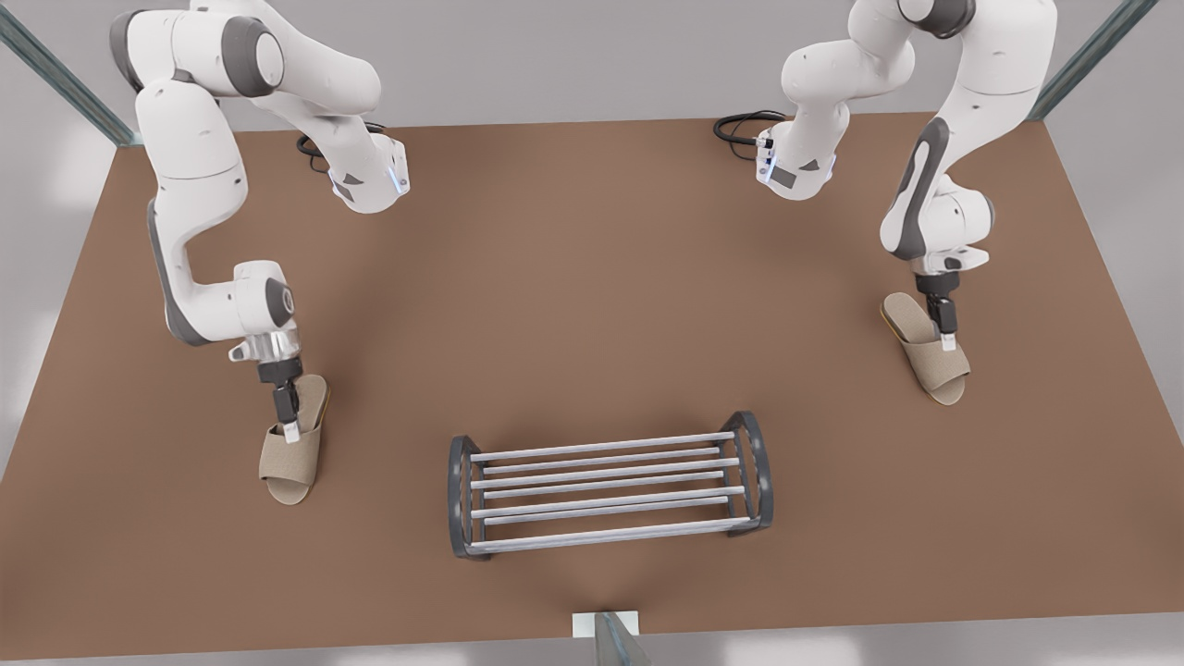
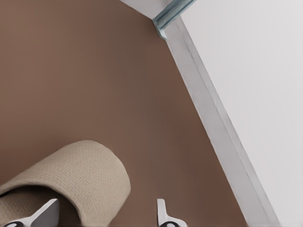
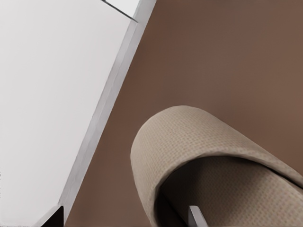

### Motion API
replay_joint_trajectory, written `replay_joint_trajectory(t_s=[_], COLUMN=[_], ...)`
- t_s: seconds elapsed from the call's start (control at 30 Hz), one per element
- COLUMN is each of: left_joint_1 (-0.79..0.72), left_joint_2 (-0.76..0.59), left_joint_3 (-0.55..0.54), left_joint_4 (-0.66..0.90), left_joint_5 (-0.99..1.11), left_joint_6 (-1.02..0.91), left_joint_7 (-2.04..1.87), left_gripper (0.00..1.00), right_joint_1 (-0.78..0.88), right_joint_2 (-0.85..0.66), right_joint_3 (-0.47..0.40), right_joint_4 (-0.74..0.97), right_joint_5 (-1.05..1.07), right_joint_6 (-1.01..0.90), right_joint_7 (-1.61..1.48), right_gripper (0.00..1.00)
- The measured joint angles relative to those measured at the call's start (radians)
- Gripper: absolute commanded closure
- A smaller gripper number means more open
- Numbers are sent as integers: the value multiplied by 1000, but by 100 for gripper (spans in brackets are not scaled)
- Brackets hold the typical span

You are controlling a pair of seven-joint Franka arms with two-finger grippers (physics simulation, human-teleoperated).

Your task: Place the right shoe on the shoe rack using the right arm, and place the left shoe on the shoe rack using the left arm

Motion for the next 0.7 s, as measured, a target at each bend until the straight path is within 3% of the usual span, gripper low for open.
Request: replay_joint_trajectory(t_s=[0.63,0.67,0.7], left_joint_1=[107,112,115], left_joint_2=[142,146,149], left_joint_3=[-93,-97,-99], left_joint_4=[154,161,164], left_joint_5=[0,0,0], left_joint_6=[34,35,36], left_joint_7=[-286,-295,-303], left_gripper=[0,0,1], right_joint_1=[-26,-26,-26], right_joint_2=[128,130,131], right_joint_3=[3,3,3], right_joint_4=[78,85,90], right_joint_5=[43,43,43], right_joint_6=[-181,-185,-188], right_joint_7=[-593,-610,-626], right_gripper=[2,2,10])
